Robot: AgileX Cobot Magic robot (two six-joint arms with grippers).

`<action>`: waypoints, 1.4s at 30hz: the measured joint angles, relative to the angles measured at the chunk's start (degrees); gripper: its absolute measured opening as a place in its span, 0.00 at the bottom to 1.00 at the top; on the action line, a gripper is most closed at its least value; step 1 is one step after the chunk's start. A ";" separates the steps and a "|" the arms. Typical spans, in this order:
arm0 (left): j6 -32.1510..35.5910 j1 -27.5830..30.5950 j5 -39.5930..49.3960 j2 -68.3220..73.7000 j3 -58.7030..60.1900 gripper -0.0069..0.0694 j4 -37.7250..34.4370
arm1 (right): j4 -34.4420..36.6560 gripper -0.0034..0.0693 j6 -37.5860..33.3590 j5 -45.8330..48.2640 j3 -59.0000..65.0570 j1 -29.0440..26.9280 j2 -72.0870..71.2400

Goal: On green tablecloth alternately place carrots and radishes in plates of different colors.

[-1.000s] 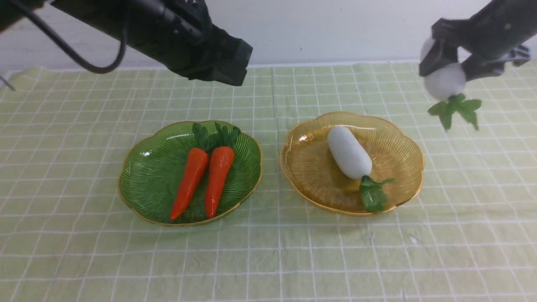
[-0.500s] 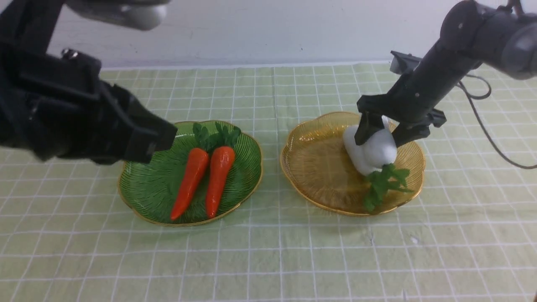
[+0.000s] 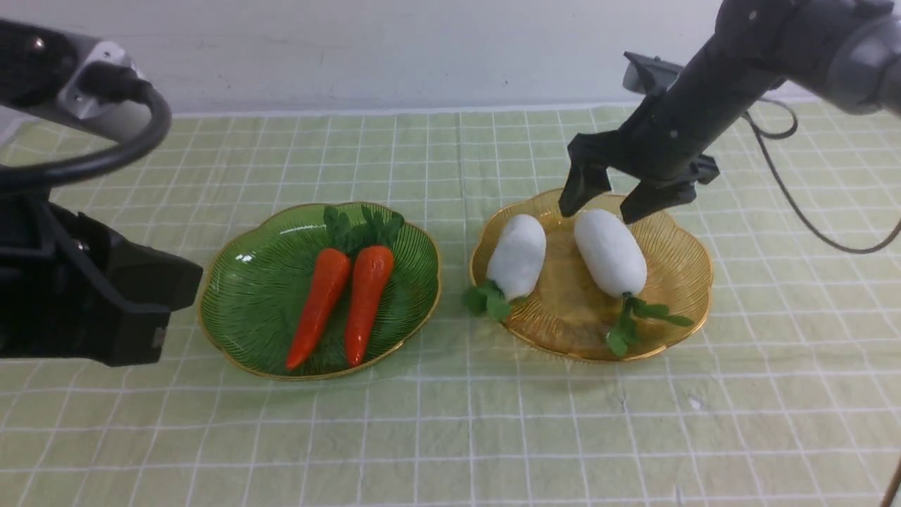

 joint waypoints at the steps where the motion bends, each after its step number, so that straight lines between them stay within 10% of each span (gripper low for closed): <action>1: -0.15 0.00 0.45 0.00 0.00 0.08 0.08 | -0.75 0.80 0.00 0.10 0.00 0.00 -1.95; 11: -0.48 0.00 0.73 -0.70 0.00 0.08 1.19 | -11.05 0.07 0.00 0.62 13.60 0.00 -41.77; 19: -0.48 0.02 -0.41 -0.70 0.00 0.08 1.19 | -12.70 0.03 -0.06 -21.15 44.09 -0.05 -75.68; 23: -0.69 0.02 -2.52 -0.70 0.00 0.08 1.19 | -12.34 0.03 -0.95 -53.46 73.07 -0.05 -106.59; 42: -1.02 0.07 -18.44 -28.16 21.25 0.08 -0.05 | -12.64 0.03 -1.69 -62.99 90.69 -0.05 -123.56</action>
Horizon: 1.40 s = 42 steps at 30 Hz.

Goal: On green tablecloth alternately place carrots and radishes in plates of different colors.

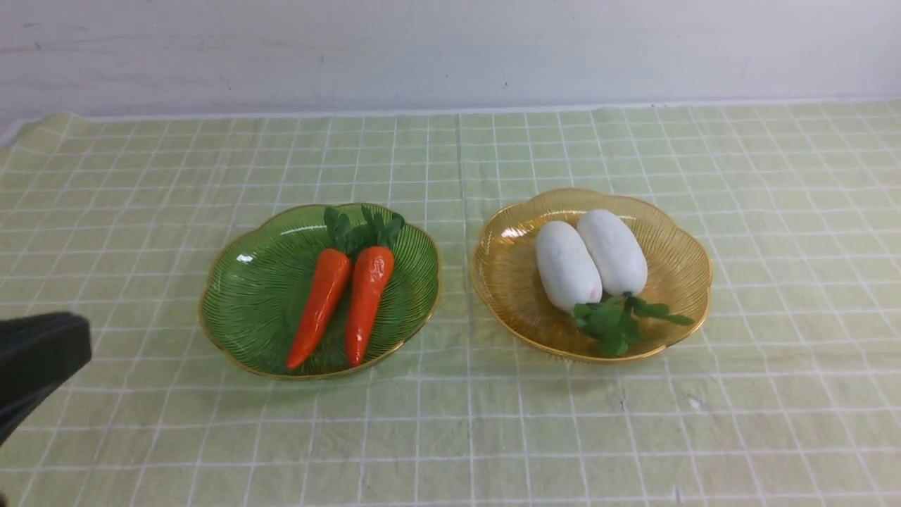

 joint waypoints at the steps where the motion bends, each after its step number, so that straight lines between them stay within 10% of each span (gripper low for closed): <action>1: -0.05 0.00 -2.08 -4.11 3.24 0.08 0.00 | 0.00 0.03 -0.02 0.37 0.00 0.00 0.00; 27: 2.01 0.41 -11.94 -16.54 21.62 0.08 6.04 | 0.00 0.03 -0.20 0.98 0.00 0.00 0.00; 42: 2.01 15.55 -23.45 -24.97 42.01 0.08 9.68 | 0.00 0.03 -0.25 1.05 0.00 0.00 0.00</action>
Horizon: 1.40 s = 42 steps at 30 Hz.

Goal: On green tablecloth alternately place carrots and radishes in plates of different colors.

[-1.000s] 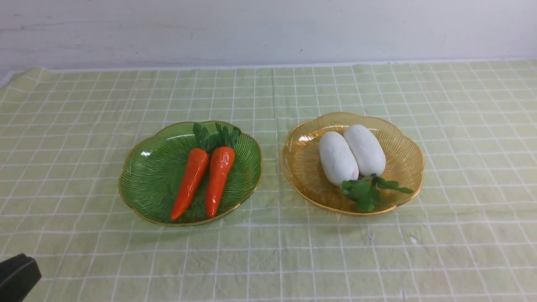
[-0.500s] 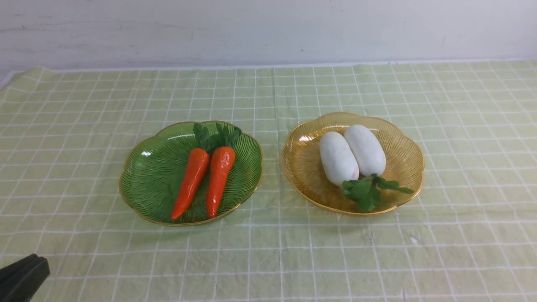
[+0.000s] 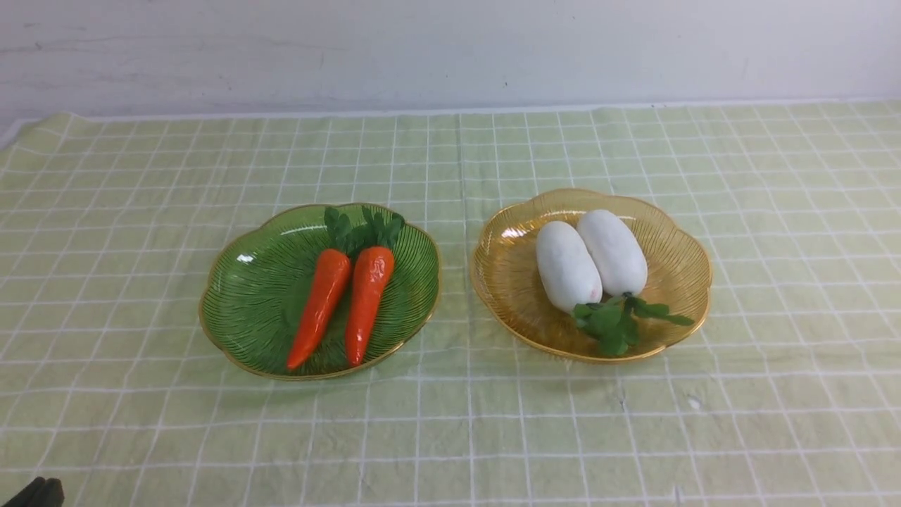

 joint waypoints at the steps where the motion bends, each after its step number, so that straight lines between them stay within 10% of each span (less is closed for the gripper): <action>1: 0.00 0.05 0.89 0.00 0.00 0.08 -0.04 | 0.00 0.03 0.00 0.00 0.00 0.00 0.00; 32: 0.00 0.07 5.78 0.00 0.10 0.08 -0.04 | -7.61 0.03 -2.77 3.58 0.85 -0.30 0.00; 42: 0.00 0.07 5.78 0.00 0.10 0.08 -0.04 | -12.78 0.03 -1.70 8.83 21.33 -10.72 0.00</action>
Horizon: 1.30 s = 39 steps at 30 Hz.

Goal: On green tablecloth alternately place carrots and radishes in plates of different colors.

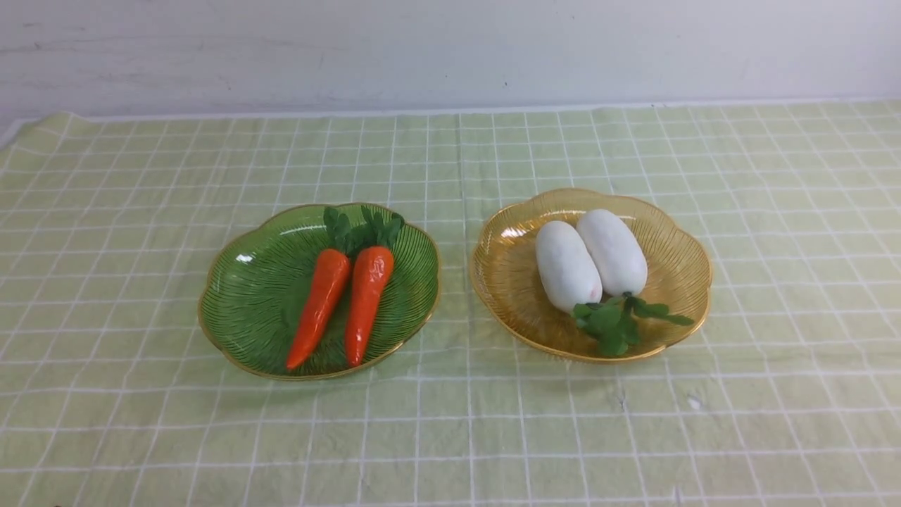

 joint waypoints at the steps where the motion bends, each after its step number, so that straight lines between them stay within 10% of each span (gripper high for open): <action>1: 0.00 0.00 0.00 0.00 0.00 0.08 0.00 | 0.39 0.03 0.54 0.53 1.63 -0.57 0.00; 39: 0.00 0.00 0.04 0.00 0.00 0.08 0.00 | 2.07 0.03 4.29 4.11 3.43 -1.55 0.06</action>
